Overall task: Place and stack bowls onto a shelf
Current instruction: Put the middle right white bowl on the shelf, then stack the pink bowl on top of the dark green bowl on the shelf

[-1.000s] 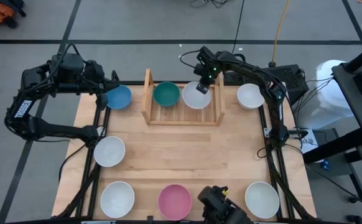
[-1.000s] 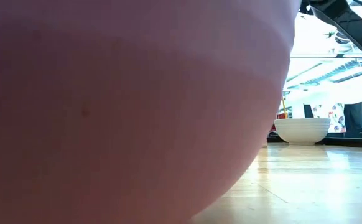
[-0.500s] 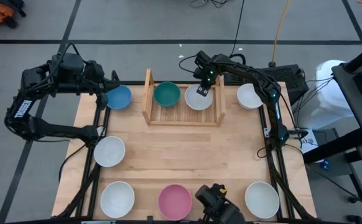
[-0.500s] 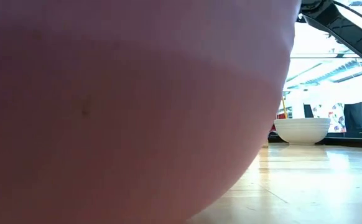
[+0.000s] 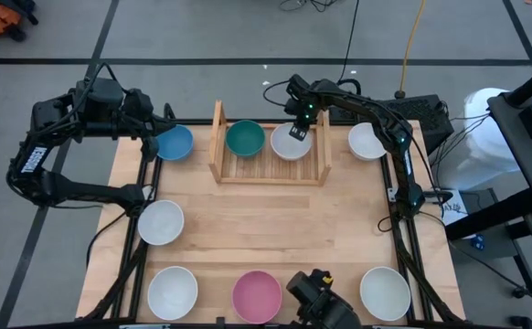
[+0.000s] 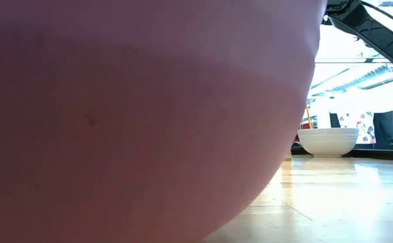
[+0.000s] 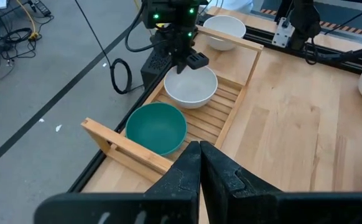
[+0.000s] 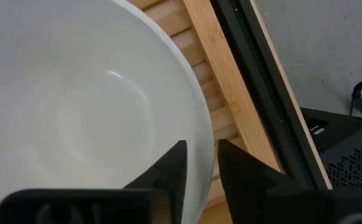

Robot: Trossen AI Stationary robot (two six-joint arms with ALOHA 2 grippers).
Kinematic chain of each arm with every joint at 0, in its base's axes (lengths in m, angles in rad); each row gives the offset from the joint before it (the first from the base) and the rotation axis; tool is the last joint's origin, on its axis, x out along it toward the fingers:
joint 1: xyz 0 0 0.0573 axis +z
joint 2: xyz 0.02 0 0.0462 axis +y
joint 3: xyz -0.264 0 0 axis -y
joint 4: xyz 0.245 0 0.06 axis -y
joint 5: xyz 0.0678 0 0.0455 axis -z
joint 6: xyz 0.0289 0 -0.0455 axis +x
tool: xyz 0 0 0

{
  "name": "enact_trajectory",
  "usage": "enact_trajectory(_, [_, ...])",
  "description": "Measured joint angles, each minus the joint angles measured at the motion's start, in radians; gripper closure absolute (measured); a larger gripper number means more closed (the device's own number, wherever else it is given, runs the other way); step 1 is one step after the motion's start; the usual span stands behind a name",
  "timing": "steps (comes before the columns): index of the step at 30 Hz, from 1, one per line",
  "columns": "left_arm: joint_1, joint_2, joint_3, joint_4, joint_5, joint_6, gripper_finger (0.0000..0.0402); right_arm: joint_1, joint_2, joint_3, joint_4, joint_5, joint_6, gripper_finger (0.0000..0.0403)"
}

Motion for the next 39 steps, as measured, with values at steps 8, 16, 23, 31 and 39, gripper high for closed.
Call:
enact_trajectory(8, [0.0, 0.0, 0.0, -0.003, 0.0, 0.0, 0.0394, 0.011, -0.06, -0.001, 0.072, 0.155, -0.063, 0.0267])
enact_trajectory(16, [0.0, 0.002, 0.0, -0.041, 0.0, -0.031, 0.0394, 0.043, -0.205, -0.001, 0.112, 0.15, -0.08, 0.0257])
enact_trajectory(23, [-0.001, 0.023, 0.001, -0.047, 0.048, 0.001, 0.0393, 0.093, -0.345, -0.001, 0.131, 0.152, -0.109, 0.0257])
enact_trajectory(31, [-0.001, 0.073, 0.001, -0.072, 0.13, 0.13, 0.0394, 0.149, -0.483, -0.001, 0.161, 0.152, -0.109, 0.0257])
enact_trajectory(39, [-0.002, 0.105, 0.001, -0.101, 0.162, 0.157, 0.0398, 0.186, -0.599, -0.001, 0.161, 0.152, -0.109, 0.0257])
